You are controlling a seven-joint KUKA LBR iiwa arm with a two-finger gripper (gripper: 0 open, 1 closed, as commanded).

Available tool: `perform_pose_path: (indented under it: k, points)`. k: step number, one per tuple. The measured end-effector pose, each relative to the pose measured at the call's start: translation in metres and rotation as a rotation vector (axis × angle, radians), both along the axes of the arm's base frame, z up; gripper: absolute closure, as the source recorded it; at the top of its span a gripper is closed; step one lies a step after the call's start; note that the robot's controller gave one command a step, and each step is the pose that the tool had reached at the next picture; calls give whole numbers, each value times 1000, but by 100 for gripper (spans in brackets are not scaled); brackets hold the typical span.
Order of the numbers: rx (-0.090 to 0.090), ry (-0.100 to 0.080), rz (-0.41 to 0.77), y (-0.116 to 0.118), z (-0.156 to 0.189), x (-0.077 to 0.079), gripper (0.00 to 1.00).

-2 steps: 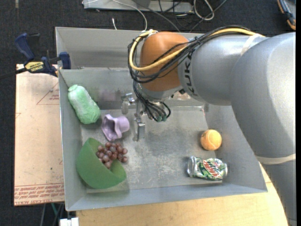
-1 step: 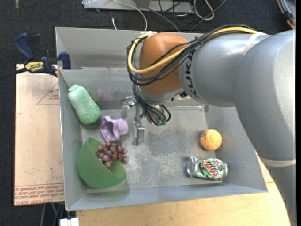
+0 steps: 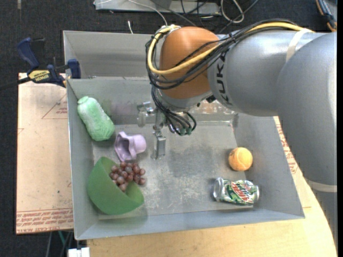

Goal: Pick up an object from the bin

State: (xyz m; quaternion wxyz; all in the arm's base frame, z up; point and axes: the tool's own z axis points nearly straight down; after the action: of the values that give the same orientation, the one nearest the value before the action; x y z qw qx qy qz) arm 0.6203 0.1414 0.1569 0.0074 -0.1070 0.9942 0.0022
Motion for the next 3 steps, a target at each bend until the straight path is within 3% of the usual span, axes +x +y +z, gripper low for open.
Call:
perform_pose_path:
  k: [1, 2, 3]
  points:
    - [4, 4, 55, 50, -64, 4, 0]
    - [3, -9, -1, 36, -64, 23, 100]
    - [3, -8, -2, 36, -64, 23, 100]
